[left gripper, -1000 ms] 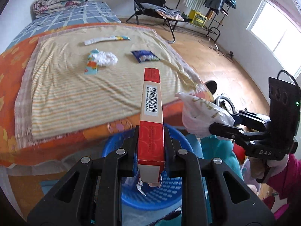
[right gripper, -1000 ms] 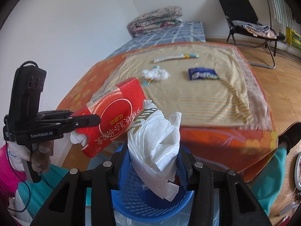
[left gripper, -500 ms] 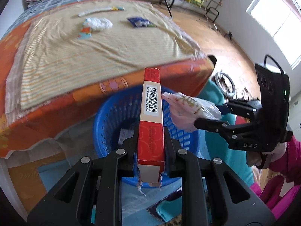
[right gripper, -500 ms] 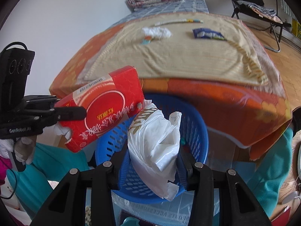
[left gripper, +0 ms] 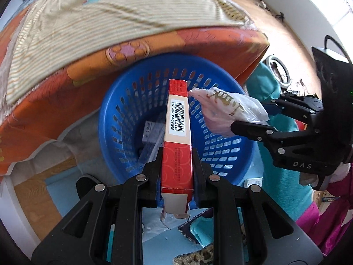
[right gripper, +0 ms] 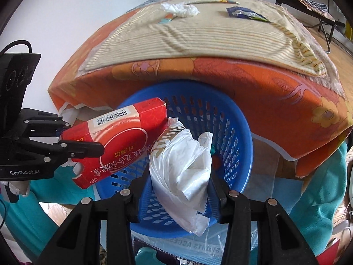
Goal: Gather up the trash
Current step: 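Open both tools to drop the box and bag into the basket, then move both tools back over the bed toward the remaining trash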
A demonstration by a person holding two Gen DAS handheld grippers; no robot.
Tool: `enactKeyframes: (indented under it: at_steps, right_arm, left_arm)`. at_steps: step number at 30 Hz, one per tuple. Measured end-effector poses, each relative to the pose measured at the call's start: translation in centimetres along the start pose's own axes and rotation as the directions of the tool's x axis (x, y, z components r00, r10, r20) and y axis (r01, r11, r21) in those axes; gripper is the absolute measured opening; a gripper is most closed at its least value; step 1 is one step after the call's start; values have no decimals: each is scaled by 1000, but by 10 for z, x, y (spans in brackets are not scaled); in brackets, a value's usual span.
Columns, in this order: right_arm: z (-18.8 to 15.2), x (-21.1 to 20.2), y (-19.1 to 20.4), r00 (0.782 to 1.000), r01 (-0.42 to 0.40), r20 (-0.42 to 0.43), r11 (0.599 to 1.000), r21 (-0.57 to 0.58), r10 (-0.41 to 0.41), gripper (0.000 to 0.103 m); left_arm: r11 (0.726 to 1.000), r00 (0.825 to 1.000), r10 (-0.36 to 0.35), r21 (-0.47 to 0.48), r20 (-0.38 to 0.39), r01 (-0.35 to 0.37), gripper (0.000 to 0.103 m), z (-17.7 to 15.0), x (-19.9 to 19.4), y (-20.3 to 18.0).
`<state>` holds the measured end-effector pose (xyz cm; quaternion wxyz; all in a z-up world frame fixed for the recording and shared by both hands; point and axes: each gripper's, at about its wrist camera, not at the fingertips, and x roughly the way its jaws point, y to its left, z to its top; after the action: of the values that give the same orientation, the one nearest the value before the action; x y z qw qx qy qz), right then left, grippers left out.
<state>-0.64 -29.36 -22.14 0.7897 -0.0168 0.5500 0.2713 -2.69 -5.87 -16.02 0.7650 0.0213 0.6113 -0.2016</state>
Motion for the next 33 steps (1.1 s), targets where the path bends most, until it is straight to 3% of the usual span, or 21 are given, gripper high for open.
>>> enactKeyframes:
  at_steps: [9,11,13,18,21,25,33]
  right_arm:
    - [2,11,-2,1000,20,-7,1000,3,-20,54]
    - [4,12,-5,1000,23,-5,1000,14,-23,56]
    - [5,11,-10,999,32,-2,999,29,-32,66]
    - [7,6,-17,998,56,19,997,48,-57,86]
    - [8,5,-19,998,54,25,997,53,-55,86]
    - [10,2,-21,998,51,33,997,62,-53,87]
    - [15,-8,-22,998,28,61,996,81,-33,88]
  left_arm:
    - [999,999,34,-18,-41,-35,27,9,17,-1]
    - [999,998,42,-15,-39,-43,44,11,17,-1]
    - [999,998,50,-14,-33,-51,49,12,16,-1]
    - [998,998,57,-33,-35,-58,49,15,17,4]
    - [997,998,60,-46,-32,-62,49,17,16,5]
    - [996,998,59,-65,-9,-60,57,20,11,8]
    - [995,997,65,-84,41,-62,57,29,-1,11]
